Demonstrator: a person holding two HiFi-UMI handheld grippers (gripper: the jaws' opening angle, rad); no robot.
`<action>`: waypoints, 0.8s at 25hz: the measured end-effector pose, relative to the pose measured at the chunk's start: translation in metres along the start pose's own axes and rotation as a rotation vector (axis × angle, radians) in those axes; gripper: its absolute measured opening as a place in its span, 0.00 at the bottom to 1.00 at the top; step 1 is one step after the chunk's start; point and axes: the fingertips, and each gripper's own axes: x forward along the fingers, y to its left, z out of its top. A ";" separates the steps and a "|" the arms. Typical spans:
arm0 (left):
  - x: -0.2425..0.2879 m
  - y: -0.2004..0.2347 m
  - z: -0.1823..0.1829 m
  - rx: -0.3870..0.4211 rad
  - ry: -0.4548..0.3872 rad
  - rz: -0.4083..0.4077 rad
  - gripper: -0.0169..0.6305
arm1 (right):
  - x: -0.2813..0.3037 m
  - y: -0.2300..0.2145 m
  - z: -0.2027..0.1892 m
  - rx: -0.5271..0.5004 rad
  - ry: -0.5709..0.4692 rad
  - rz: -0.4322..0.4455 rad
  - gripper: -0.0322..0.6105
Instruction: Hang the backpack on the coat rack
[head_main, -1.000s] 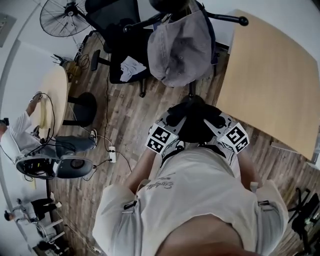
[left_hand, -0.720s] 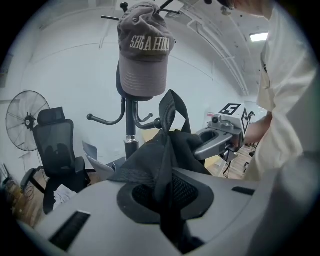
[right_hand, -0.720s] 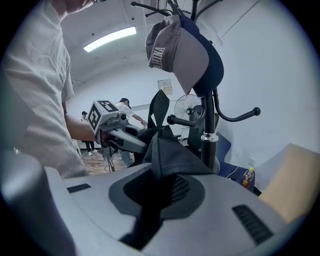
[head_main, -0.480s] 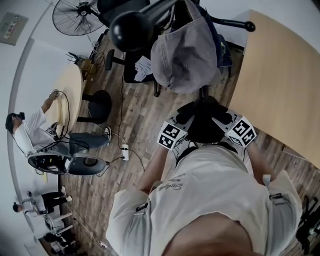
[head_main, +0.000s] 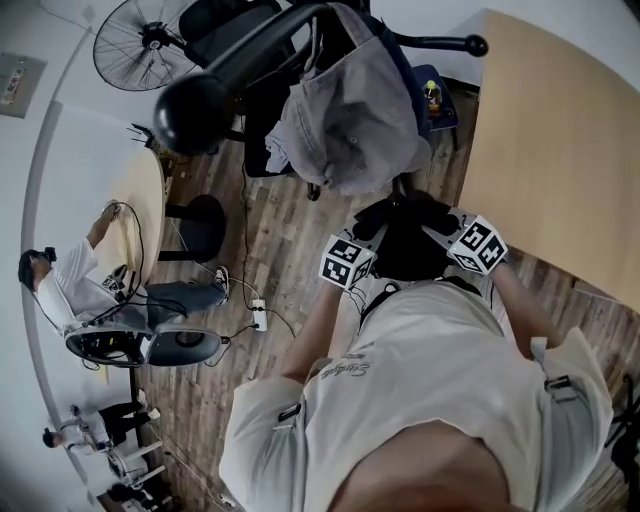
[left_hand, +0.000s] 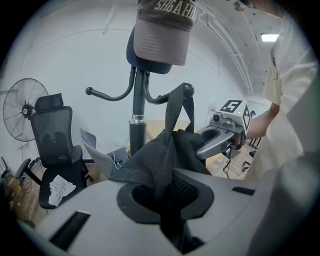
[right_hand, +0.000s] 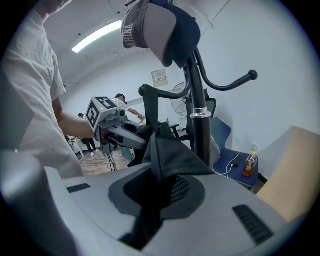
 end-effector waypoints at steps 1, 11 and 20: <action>0.002 0.002 0.000 0.002 0.004 -0.004 0.10 | 0.001 -0.002 0.000 0.007 0.001 -0.001 0.10; 0.019 0.024 0.003 0.026 0.035 -0.018 0.10 | 0.015 -0.028 -0.002 0.060 -0.005 -0.042 0.11; 0.034 0.041 0.008 -0.015 0.030 -0.009 0.12 | 0.025 -0.051 0.000 0.107 -0.011 -0.067 0.14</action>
